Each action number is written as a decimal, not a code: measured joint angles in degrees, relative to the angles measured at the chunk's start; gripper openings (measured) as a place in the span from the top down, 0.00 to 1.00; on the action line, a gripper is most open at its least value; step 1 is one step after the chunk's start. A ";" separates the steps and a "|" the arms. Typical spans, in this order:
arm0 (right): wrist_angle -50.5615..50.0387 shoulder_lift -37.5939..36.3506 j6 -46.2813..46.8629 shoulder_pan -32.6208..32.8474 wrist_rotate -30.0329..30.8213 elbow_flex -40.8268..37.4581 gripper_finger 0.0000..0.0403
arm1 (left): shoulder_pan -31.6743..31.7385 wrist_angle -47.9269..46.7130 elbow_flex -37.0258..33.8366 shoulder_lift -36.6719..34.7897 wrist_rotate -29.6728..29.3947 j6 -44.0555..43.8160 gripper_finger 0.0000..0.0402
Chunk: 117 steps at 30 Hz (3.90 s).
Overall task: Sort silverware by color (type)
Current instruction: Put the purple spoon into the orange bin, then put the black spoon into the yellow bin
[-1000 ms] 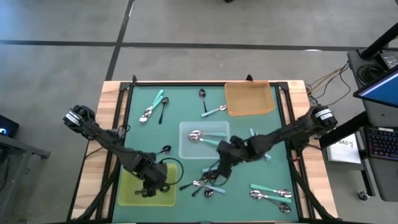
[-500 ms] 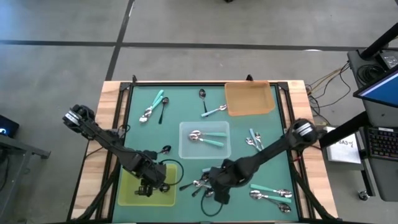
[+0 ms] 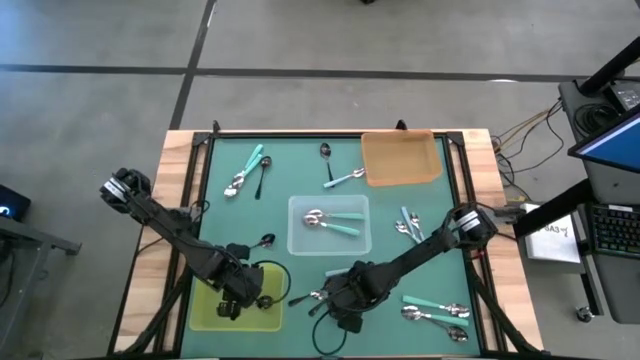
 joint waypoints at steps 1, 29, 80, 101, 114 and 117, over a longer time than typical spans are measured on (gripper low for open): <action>-0.28 0.27 0.04 0.00 0.27 0.07 0.64 | 0.00 0.00 0.00 0.00 0.00 -0.02 0.68; -3.61 -8.69 -0.94 -0.26 6.82 -0.28 0.90 | 0.04 1.40 8.19 -0.03 -4.68 2.54 0.68; -13.17 -38.53 -14.96 -43.51 8.25 -24.41 0.62 | -0.07 -3.03 8.22 0.04 -19.15 -2.54 0.68; -9.66 -38.52 12.61 -0.45 23.86 -24.43 0.63 | 3.53 23.60 9.89 13.05 -21.10 7.75 0.68; -9.64 -38.52 13.59 0.13 24.33 -24.43 0.63 | 6.03 20.98 20.38 23.89 -19.08 15.40 0.68; -9.64 -38.52 14.30 0.13 24.33 -24.43 0.63 | 6.36 20.61 20.99 26.42 -19.12 14.57 0.68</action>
